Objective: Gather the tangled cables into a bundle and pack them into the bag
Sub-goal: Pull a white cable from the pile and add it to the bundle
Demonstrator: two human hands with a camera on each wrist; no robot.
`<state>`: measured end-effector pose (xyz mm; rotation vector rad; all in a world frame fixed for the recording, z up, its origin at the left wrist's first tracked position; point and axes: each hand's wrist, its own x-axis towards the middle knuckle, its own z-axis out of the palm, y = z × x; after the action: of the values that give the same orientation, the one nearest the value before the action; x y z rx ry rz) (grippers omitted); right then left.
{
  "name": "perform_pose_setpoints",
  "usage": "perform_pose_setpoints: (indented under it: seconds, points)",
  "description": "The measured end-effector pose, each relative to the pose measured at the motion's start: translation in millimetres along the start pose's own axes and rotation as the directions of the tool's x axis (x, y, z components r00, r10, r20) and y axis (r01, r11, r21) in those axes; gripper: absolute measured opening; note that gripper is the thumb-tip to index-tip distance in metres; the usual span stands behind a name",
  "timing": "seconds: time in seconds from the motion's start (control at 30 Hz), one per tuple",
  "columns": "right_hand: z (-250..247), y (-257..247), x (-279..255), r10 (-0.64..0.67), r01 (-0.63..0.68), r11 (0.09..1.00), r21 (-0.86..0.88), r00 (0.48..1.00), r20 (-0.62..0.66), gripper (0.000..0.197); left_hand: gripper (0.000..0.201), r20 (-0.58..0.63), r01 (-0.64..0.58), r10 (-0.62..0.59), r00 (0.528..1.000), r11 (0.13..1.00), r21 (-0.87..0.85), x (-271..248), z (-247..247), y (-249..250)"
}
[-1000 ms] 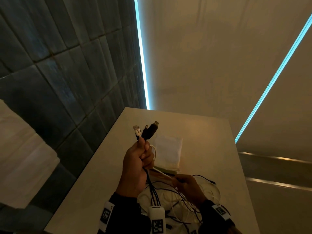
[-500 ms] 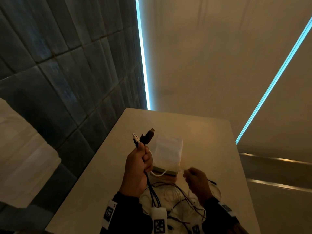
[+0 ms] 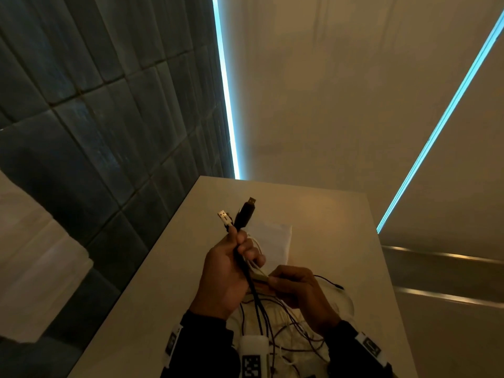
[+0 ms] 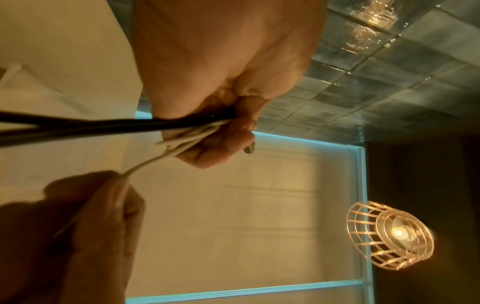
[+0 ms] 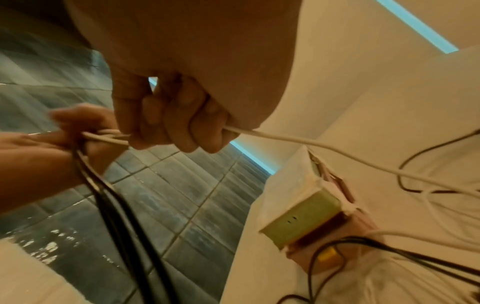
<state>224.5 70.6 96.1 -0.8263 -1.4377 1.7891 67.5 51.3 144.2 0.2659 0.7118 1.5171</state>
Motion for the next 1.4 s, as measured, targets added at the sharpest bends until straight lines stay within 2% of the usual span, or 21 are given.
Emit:
perform_pose_setpoints:
  seconds: [0.1, 0.27, 0.53, 0.7, 0.77, 0.87, 0.93, 0.97, 1.07, 1.13, 1.2, 1.3, 1.4]
  points:
    - [-7.2, 12.8, 0.1, 0.049, -0.049, 0.999, -0.024, 0.999, -0.004, 0.016, 0.034, 0.042, -0.067, 0.065, 0.997, 0.997, 0.033, 0.9, -4.7, 3.9]
    - [-16.8, 39.5, 4.6, 0.082, -0.084, 0.994, -0.076, 0.996, -0.034, 0.02, 0.034, 0.036, -0.112, 0.109, 0.993, 0.989, 0.1, 0.5, -5.6, -5.3]
    - [-37.6, 108.6, 19.2, 0.035, -0.078, 0.951, -0.3, 0.989, -0.144, 0.027, 0.035, 0.016, -0.169, 0.17, 0.985, 0.962, 0.216, -2.1, -8.3, -0.2]
    - [-50.3, 144.1, 16.3, 0.072, -0.163, 0.891, -0.424, 0.972, -0.224, 0.031, 0.034, 0.033, -0.196, 0.194, 0.98, 0.949, 0.249, -7.5, -4.6, 10.1]
    - [-56.8, 154.5, 17.4, 0.14, -0.24, 0.883, -0.403, 0.955, -0.263, 0.033, 0.035, 0.028, -0.209, 0.208, 0.978, 0.946, 0.248, -7.3, -5.7, 12.6]
    - [-65.4, 160.5, 22.0, 0.234, -0.387, 0.838, -0.384, 0.892, -0.387, 0.04, 0.034, 0.013, -0.204, 0.207, 0.978, 0.947, 0.247, -5.7, -8.3, 10.9]
    - [-61.9, 142.5, 28.0, 0.202, -0.402, 0.84, -0.363, 0.855, -0.478, 0.03, 0.035, -0.011, -0.196, 0.206, 0.978, 0.942, 0.272, -3.3, -8.6, 8.4]
    - [-57.2, 126.9, 30.9, 0.187, -0.374, 0.875, -0.307, 0.846, -0.499, 0.025, 0.035, -0.033, -0.194, 0.212, 0.977, 0.937, 0.292, -1.9, -8.8, 6.9]
    - [-39.8, 69.9, 34.3, 0.06, -0.128, 0.984, -0.127, 0.896, -0.44, 0.019, 0.035, -0.139, -0.157, 0.212, 0.967, 0.932, 0.327, 3.1, -11.7, 0.1]
    - [-26.1, 35.2, 31.3, -0.058, 0.041, 0.998, -0.055, 0.933, -0.354, 0.018, 0.035, -0.213, -0.107, 0.187, 0.959, 0.934, 0.342, 5.2, -12.1, -6.5]
    - [-12.8, 10.8, 25.4, -0.149, 0.154, 0.988, 0.0, 0.954, -0.259, 0.017, 0.033, -0.258, -0.074, 0.181, 0.949, 0.924, 0.376, 5.9, -10.0, -11.1]
    - [0.1, -5.9, 16.2, -0.174, 0.182, 0.982, 0.051, 0.976, -0.128, 0.017, 0.028, -0.273, -0.027, 0.143, 0.951, 0.922, 0.386, 4.5, -4.7, -13.0]
    - [4.3, -4.8, 11.4, -0.08, 0.082, 0.995, 0.055, 0.996, -0.039, 0.013, 0.03, -0.23, -0.047, 0.116, 0.966, 0.957, 0.285, 2.4, -1.6, -10.5]
